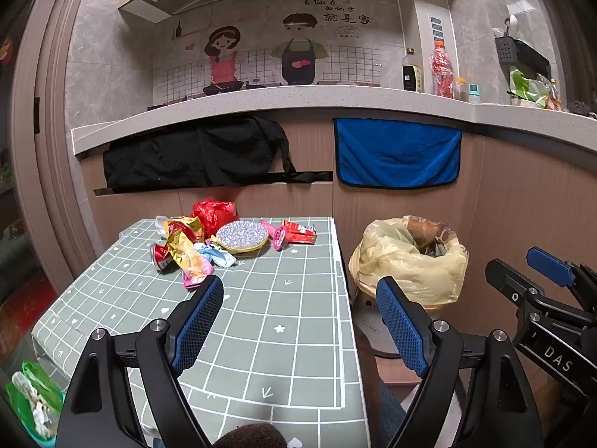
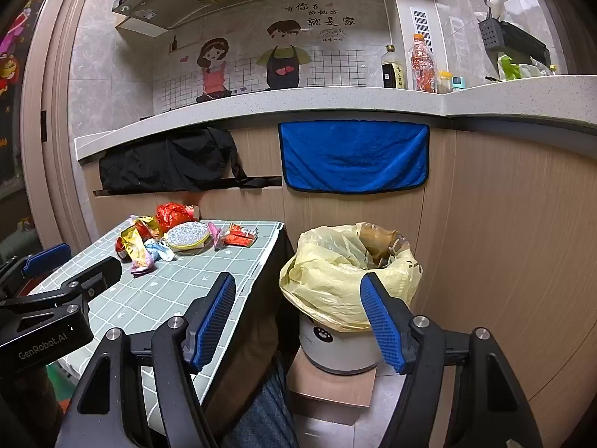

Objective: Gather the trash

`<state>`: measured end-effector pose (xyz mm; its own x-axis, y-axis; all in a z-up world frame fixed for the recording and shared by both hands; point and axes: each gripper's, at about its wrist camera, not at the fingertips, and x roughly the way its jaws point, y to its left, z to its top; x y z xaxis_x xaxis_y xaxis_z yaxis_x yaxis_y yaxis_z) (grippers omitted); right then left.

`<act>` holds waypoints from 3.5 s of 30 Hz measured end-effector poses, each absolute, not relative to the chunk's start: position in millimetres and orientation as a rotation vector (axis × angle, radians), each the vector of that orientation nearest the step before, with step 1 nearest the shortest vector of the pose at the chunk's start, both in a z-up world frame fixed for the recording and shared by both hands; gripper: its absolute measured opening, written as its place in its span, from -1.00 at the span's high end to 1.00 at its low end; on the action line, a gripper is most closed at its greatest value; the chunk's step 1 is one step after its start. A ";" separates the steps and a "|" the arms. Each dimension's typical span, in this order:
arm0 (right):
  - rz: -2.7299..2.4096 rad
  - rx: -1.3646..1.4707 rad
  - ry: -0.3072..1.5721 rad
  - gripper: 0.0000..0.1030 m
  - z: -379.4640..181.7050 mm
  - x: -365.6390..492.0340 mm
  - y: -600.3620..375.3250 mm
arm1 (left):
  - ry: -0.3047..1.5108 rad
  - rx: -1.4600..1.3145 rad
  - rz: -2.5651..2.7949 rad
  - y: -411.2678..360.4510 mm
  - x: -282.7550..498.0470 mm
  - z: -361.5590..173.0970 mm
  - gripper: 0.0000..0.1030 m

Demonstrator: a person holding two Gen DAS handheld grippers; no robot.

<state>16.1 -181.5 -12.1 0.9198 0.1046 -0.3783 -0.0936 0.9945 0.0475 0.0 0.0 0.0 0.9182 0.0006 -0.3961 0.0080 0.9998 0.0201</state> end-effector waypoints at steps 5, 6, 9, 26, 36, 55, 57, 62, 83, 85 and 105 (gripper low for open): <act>0.098 0.029 0.387 -0.30 -10.0 17.2 -181.8 | 0.409 0.022 -0.003 -0.1 0.1 0.0 -0.62; 0.098 0.029 0.387 -0.30 -9.7 17.4 -182.2 | 0.408 0.022 -0.003 -0.1 0.0 0.0 -0.62; 0.098 0.029 0.385 -0.30 -8.7 17.4 -182.8 | 0.408 0.021 -0.004 0.1 0.2 0.0 -0.62; 0.099 0.031 0.385 -0.30 -8.7 17.2 -183.3 | 0.408 0.021 -0.001 -0.4 0.1 -0.1 -0.62; 0.102 0.021 0.394 -0.30 -8.2 25.5 -183.2 | 0.418 -0.001 0.011 9.6 11.7 2.6 -0.62; 0.275 -0.077 0.394 -0.30 9.7 162.5 -91.0 | 0.516 -0.090 0.215 163.5 121.8 -23.7 -0.62; 0.290 -0.074 0.418 -0.29 2.3 182.1 -82.6 | 0.540 -0.129 0.221 180.0 135.6 -32.1 -0.62; 0.278 -0.065 0.467 -0.28 -19.6 220.4 -75.7 | 0.576 -0.266 0.208 217.9 165.1 -54.1 -0.62; 0.292 -0.028 0.630 -0.27 -82.8 262.4 -85.5 | 0.861 -0.427 0.171 227.4 274.9 -119.3 0.24; 0.303 -0.031 0.630 -0.27 -80.8 262.1 -82.8 | 0.856 -0.460 0.127 234.1 270.2 -118.2 0.36; 0.445 -0.183 0.756 -0.12 -77.2 397.4 -30.9 | 0.637 -0.378 -0.007 249.4 215.6 -61.7 0.57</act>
